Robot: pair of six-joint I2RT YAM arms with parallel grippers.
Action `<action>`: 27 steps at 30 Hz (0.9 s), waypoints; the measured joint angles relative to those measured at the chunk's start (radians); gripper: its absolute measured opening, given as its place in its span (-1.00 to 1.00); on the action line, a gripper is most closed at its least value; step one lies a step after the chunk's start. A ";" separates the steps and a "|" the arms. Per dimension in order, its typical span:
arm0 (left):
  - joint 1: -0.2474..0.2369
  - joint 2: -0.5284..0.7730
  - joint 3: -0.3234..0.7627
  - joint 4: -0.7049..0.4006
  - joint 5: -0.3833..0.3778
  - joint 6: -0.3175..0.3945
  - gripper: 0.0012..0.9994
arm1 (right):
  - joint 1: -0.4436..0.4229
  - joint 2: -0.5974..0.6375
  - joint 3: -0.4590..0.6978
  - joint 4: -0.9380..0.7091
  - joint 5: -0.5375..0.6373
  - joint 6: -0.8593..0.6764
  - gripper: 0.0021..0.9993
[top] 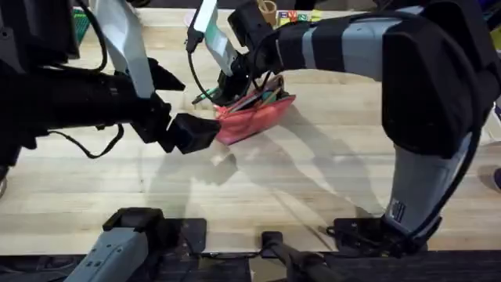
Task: Unzip the bag, pick up the pens from the table one at a time and place them inside, then zip the bag closed.
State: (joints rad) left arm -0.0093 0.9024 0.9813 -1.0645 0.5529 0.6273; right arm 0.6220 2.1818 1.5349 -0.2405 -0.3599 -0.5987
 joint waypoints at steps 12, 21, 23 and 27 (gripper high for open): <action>0.000 0.000 0.000 0.002 0.000 0.000 0.99 | -0.014 0.000 0.000 0.007 0.008 -0.010 -0.64; 0.000 0.000 0.000 0.002 0.000 0.000 0.99 | -0.023 0.002 0.002 0.012 0.011 -0.010 -0.93; 0.000 0.000 0.000 0.002 0.000 0.000 0.99 | -0.023 0.002 0.002 0.012 0.011 -0.010 -0.93; 0.000 0.000 0.000 0.007 0.000 0.000 0.99 | -0.023 0.002 0.002 0.013 0.011 -0.011 -0.94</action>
State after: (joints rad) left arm -0.0093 0.9024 0.9813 -1.0578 0.5526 0.6273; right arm 0.5991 2.1838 1.5364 -0.2279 -0.3491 -0.6094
